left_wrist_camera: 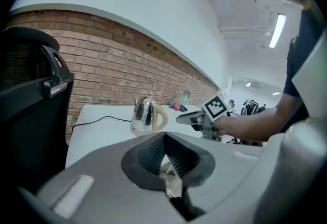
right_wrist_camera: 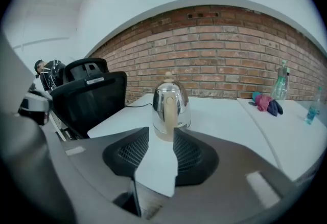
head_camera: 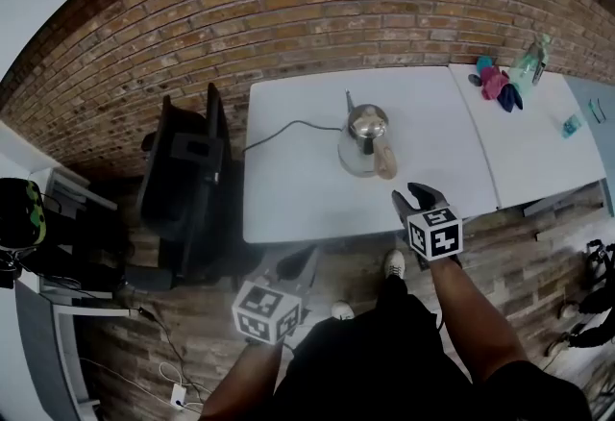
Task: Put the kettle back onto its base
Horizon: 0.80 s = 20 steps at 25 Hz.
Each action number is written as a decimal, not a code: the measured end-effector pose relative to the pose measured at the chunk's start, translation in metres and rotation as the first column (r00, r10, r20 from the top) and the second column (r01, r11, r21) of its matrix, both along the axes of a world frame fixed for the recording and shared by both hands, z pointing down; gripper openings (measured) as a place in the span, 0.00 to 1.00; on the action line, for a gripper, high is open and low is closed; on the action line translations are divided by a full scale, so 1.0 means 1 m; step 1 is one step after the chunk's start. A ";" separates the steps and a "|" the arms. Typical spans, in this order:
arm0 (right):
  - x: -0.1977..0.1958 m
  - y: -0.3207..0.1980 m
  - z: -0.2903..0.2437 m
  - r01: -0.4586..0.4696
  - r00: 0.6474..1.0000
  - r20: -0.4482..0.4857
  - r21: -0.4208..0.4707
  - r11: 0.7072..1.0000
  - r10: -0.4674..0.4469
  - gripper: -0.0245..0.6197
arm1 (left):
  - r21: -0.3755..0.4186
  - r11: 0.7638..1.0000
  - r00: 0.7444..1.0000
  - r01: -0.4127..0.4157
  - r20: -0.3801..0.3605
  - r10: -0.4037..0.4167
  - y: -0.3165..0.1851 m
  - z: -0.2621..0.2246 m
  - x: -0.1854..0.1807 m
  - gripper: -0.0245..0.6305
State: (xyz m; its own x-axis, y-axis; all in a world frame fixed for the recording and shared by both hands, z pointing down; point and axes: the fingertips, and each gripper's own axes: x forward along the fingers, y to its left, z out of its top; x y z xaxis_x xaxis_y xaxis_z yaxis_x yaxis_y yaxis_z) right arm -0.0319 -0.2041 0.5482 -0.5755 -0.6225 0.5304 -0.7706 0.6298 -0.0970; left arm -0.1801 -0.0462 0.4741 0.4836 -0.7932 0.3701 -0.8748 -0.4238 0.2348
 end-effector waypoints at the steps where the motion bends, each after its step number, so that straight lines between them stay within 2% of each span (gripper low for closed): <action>1: 0.000 0.015 -0.011 0.011 0.999 0.031 0.016 1.000 -0.011 0.28 | 0.003 1.000 1.000 -0.009 -0.004 0.009 0.003 -0.001 0.001 0.04; 4: -0.001 0.063 -0.045 0.050 0.991 0.124 0.058 0.997 -0.057 0.08 | 0.004 0.999 0.999 -0.041 -0.031 0.041 0.014 -0.002 0.008 0.04; 10: 0.003 0.125 -0.084 0.040 0.966 0.254 0.071 0.997 -0.057 0.08 | 0.025 0.992 0.990 -0.124 -0.059 0.126 0.022 -0.008 0.029 0.04; 16: 0.019 0.155 -0.094 0.048 0.967 0.246 0.088 0.995 -0.068 0.08 | 0.059 0.983 0.983 -0.172 -0.052 0.175 0.030 -0.020 0.051 0.04; 20: 0.033 0.167 -0.105 0.057 0.965 0.249 0.099 0.993 -0.081 0.08 | 0.077 0.986 0.987 -0.151 -0.042 0.155 0.037 -0.027 0.055 0.04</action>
State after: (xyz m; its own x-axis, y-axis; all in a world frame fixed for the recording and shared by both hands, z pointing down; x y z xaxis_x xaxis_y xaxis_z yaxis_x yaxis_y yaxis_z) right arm 0.0014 -0.0369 0.4436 -0.7266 -0.6152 0.3058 -0.6828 0.6957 -0.2229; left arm -0.1248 -0.0094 0.4471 0.6171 -0.7325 0.2875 -0.7868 -0.5693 0.2382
